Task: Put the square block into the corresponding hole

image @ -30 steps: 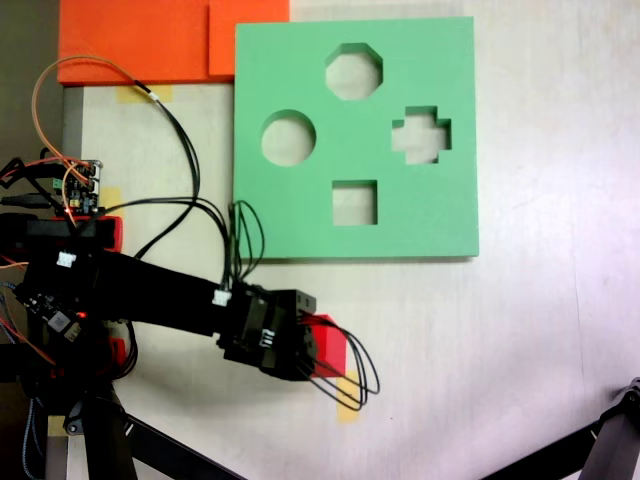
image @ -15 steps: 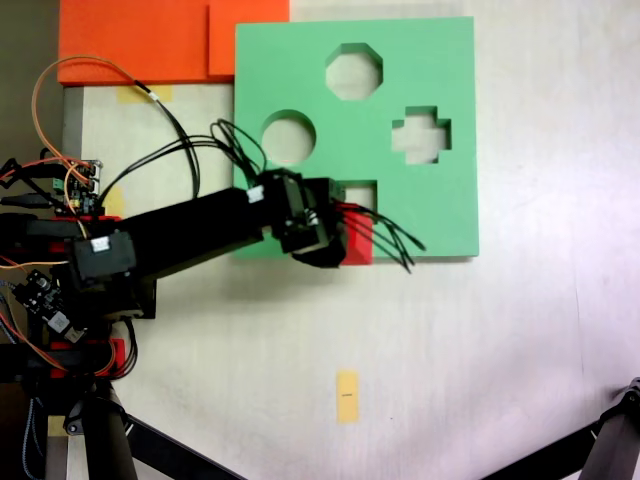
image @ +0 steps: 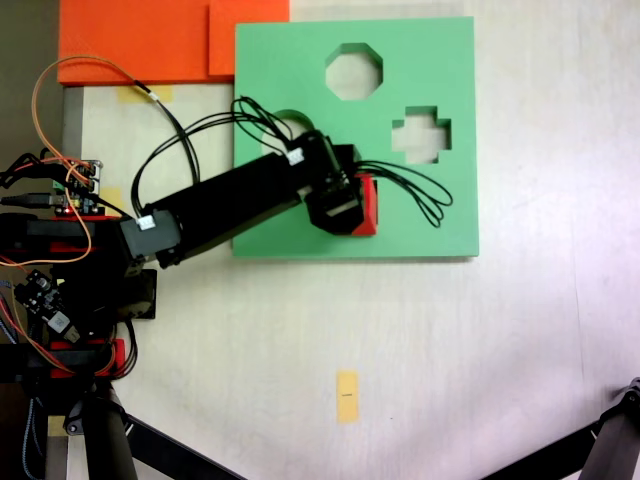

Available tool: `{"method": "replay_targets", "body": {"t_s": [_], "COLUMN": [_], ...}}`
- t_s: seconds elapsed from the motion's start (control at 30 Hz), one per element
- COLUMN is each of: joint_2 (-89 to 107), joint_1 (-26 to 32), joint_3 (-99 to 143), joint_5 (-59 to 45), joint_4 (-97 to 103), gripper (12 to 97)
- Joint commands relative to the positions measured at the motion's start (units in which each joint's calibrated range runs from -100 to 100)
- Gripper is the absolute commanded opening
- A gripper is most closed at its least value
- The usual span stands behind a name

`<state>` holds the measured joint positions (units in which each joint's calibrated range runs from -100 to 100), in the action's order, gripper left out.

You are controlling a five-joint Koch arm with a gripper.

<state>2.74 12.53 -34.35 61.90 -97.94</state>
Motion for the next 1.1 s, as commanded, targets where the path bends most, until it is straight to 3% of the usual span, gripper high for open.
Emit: {"method": "replay_targets", "body": {"t_s": [0.0, 1.07], "joint_2": [0.06, -2.74], "joint_1": [0.63, 2.00], "joint_3": [-5.43, -7.23], "joint_5": [0.83, 3.22], "joint_4": [-2.06, -2.06], "gripper": [33.2, 35.5]}}
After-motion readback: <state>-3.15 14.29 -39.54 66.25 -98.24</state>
